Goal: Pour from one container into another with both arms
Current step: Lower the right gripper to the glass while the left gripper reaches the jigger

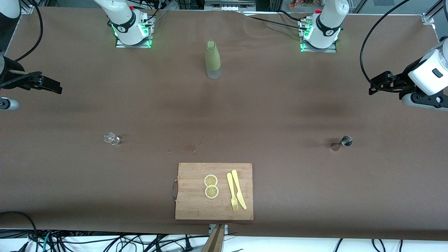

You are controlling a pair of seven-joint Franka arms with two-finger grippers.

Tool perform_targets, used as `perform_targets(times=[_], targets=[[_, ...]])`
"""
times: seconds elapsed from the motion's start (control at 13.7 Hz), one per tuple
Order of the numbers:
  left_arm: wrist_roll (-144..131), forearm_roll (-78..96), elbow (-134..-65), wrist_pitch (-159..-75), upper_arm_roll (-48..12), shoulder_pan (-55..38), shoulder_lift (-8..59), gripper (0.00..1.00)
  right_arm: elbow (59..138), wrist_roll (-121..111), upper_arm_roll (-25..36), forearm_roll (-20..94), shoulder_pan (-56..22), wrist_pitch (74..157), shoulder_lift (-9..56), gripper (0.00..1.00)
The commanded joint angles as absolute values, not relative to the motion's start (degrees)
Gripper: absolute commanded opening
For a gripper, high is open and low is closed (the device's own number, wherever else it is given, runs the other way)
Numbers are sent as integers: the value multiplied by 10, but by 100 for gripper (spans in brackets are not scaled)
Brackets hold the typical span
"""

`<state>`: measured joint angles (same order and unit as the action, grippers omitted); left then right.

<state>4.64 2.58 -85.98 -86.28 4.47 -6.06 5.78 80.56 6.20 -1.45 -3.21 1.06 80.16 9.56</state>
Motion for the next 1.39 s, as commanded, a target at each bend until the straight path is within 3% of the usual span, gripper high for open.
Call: perform_targets(times=[0.0, 0.66, 1.31], targets=[[47, 20, -869, -870, 37, -53, 51, 100, 810, 62, -18, -40, 19, 782, 89, 100], [231, 34, -869, -899, 43, 6, 91, 100, 810, -108, -11, -47, 40, 765, 135, 100], [564, 139, -864, -944, 47, 107, 185, 100, 824, -478, -11, 23, 90, 908, 229, 100]])
